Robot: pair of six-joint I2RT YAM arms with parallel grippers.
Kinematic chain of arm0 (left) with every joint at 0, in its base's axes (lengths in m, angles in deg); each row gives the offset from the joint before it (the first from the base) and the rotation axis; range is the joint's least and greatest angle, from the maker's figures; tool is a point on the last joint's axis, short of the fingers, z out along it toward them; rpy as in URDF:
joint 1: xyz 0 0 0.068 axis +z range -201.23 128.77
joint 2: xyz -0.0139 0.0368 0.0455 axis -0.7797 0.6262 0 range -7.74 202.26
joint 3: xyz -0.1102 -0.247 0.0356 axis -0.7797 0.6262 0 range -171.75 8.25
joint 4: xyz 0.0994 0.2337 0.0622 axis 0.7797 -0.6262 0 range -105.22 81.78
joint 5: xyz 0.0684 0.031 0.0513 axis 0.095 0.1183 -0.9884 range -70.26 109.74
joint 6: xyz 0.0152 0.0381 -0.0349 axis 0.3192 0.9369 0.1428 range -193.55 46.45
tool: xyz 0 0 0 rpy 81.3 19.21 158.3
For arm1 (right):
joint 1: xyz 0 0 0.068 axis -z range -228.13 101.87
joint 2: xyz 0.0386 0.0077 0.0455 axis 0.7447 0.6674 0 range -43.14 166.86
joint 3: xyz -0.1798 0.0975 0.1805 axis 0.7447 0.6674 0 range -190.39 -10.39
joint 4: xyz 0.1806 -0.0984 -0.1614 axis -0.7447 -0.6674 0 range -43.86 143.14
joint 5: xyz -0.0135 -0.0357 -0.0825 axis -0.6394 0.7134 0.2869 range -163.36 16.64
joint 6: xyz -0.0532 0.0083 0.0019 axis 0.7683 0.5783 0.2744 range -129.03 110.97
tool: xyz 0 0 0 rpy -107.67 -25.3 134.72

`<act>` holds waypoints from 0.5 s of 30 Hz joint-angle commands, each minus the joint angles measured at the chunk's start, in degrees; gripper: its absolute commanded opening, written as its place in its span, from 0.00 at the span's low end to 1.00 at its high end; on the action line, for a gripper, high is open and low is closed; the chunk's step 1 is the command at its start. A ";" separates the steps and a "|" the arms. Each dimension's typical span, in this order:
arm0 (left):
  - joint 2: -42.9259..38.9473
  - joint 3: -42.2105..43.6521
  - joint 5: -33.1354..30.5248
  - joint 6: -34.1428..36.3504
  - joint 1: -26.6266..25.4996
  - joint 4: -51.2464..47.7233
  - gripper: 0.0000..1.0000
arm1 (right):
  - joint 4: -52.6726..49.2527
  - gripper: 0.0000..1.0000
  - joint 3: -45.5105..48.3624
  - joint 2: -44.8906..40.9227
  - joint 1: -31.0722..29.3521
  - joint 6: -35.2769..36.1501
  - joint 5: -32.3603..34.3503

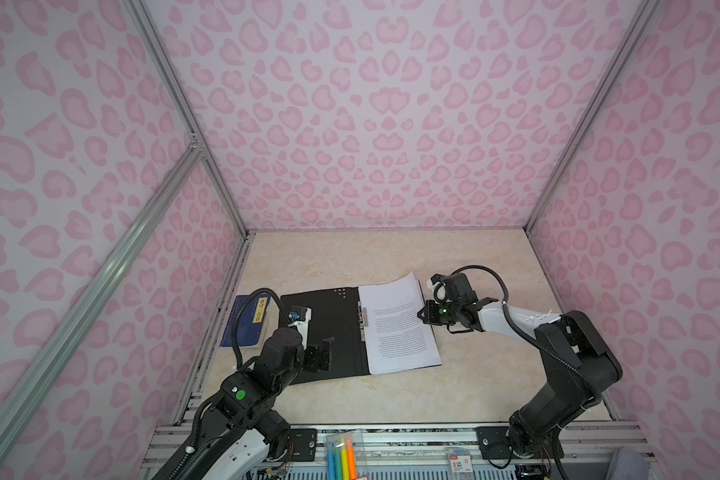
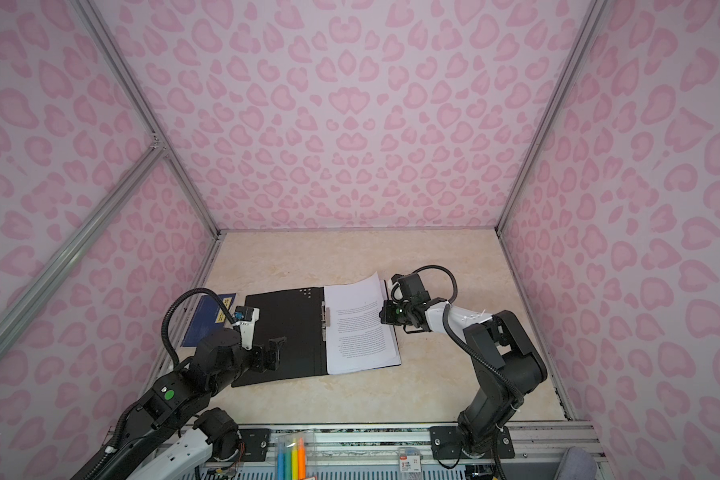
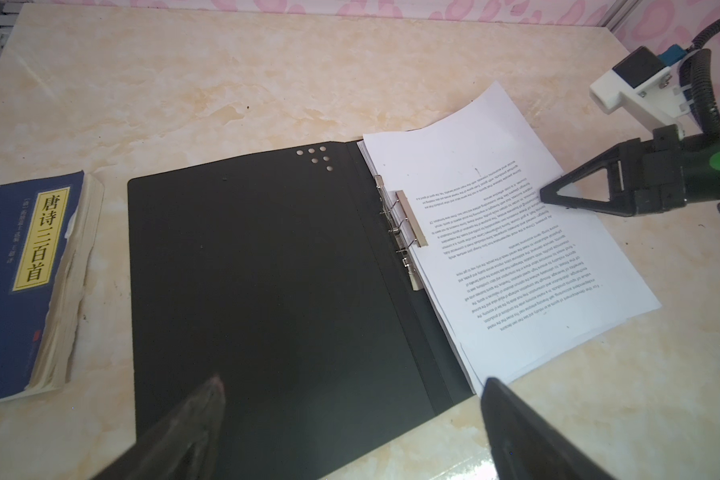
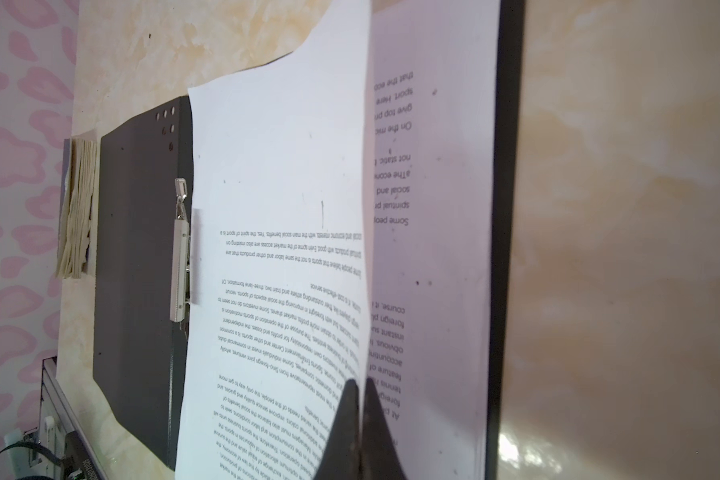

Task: Put the files into the folder
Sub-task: 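Lower the text sheet onto the folder stack with the right gripper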

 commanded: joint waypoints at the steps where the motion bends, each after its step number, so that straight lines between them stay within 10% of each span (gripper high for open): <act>1: -0.16 0.17 0.48 0.37 0.05 0.97 0.98 | 1.10 0.00 0.56 -0.24 -0.12 -0.10 0.91; 15: -0.20 0.20 0.65 0.42 0.01 1.11 0.97 | 1.21 0.00 0.87 0.23 -0.66 -0.29 0.77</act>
